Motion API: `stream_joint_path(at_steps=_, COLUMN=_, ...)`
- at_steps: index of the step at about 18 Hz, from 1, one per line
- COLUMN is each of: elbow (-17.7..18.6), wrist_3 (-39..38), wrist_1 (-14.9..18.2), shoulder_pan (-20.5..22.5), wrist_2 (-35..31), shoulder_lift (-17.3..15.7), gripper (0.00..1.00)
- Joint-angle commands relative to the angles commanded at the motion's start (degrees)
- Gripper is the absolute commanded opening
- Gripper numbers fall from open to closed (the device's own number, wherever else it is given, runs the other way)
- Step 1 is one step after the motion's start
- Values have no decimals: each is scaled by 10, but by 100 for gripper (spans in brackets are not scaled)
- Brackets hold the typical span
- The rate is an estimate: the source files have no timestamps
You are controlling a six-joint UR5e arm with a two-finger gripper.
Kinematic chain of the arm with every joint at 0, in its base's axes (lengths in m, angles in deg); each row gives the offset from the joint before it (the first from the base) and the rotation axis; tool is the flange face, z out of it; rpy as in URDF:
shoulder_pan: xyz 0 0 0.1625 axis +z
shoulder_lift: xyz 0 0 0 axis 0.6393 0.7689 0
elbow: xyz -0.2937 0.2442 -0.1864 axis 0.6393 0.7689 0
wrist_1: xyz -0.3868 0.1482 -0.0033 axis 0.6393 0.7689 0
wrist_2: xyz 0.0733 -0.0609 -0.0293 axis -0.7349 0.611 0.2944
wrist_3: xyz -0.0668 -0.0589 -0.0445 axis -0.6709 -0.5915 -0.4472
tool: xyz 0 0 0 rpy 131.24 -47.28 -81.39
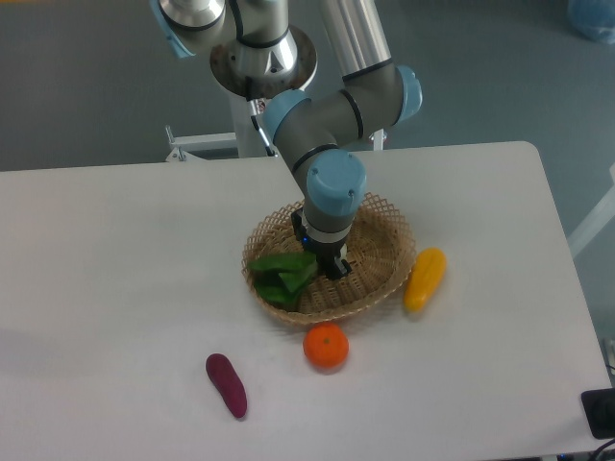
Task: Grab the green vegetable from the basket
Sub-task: 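Lift the bok choy out of the basket and carry it past the squash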
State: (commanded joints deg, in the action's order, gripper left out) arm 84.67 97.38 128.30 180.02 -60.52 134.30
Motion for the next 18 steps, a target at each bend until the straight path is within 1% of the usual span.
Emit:
stream_joint_path(at_steps=3, elbow=-13, wrist_3=3, wrist_1=5, shoulder_pan=4, wrist_2=-1, shoulder_lift=-5, gripper=36)
stream_joint_path(at_steps=5, elbow=-32, wrist_3=4, wrist_1=11, shoulder_pan=11, wrist_2=1, shoulder_lift=-9, gripper=36)
stream_joint_path(at_steps=9, elbow=-68, wrist_3=0, wrist_1=11, shoulder_pan=23, wrist_2=4, shoulder_lift=-13, gripper=37)
stream_joint_path(at_steps=12, elbow=-105, wrist_3=0, wrist_1=12, shoulder_pan=42, wrist_2=3, shoulder_lift=-15, gripper=37)
stream_joint_path(at_steps=15, elbow=-148, wrist_3=1, wrist_1=12, shoulder_pan=60, wrist_2=2, shoulder_lift=-2, gripper=37)
stream_joint_path(at_steps=18, elbow=-195, wrist_3=1, wrist_1=11, shoulder_pan=76, wrist_2=4, shoulder_lift=24, gripper=37)
